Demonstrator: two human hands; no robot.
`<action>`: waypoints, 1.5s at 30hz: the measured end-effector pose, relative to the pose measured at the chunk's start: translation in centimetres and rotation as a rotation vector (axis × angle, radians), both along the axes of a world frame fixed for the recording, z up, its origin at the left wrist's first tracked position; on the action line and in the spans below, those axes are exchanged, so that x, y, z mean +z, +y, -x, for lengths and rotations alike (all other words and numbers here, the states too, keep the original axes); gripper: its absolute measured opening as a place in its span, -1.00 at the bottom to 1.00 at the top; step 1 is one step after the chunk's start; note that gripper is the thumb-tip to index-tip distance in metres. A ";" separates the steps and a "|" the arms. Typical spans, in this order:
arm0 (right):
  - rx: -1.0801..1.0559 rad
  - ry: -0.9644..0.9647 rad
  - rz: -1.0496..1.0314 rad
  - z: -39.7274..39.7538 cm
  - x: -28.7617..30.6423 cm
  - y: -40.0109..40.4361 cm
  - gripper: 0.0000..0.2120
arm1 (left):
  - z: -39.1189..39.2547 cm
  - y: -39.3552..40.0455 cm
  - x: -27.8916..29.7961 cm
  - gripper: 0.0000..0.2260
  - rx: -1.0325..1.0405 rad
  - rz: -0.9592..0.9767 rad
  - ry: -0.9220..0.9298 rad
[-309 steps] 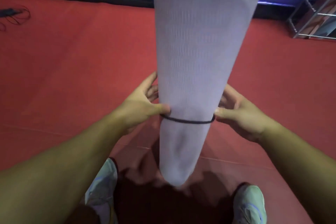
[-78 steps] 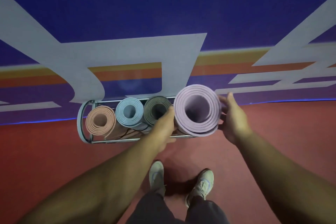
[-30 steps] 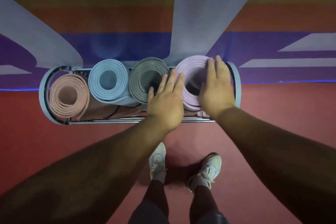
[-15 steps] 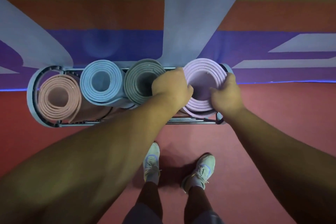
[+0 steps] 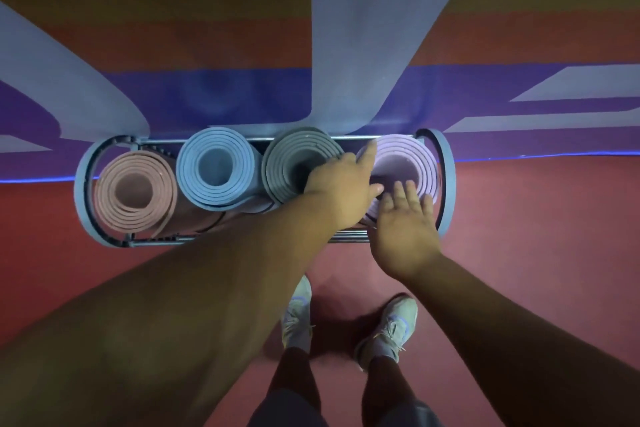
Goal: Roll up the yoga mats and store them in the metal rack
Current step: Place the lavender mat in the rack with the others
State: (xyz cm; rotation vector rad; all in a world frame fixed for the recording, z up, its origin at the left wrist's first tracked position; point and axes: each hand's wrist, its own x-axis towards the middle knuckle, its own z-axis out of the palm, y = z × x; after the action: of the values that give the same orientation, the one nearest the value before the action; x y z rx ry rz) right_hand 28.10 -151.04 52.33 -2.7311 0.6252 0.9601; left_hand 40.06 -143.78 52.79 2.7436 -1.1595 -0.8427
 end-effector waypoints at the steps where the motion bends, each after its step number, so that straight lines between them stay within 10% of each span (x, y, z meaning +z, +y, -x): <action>1: -0.003 -0.028 -0.016 0.0 0.2 -0.1 -0.32 | 0.4 1.2 0.5 -0.34 -0.020 0.042 -0.009; 17: 0.199 -0.172 -0.344 -6.8 10.5 11.3 -0.40 | -2.4 26.3 13.2 -0.59 0.781 0.144 -0.014; 22: 0.116 -0.085 -0.323 -12.3 10.9 19.3 -0.43 | -6.8 32.7 10.7 -0.70 1.287 0.277 0.296; 34: 0.053 -0.065 -0.171 -20.8 8.5 26.6 -0.63 | -9.1 32.9 5.1 -0.78 1.712 0.438 0.941; 45: 0.193 -0.054 0.003 -25.3 3.0 25.6 -0.42 | -10.9 31.0 -0.3 -0.74 2.039 0.549 1.035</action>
State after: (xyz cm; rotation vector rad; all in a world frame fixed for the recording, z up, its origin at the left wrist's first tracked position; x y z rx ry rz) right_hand 53.39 -125.48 55.36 -2.8492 0.3589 0.9209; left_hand 50.93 -112.78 52.46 1.2322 1.2112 -0.8584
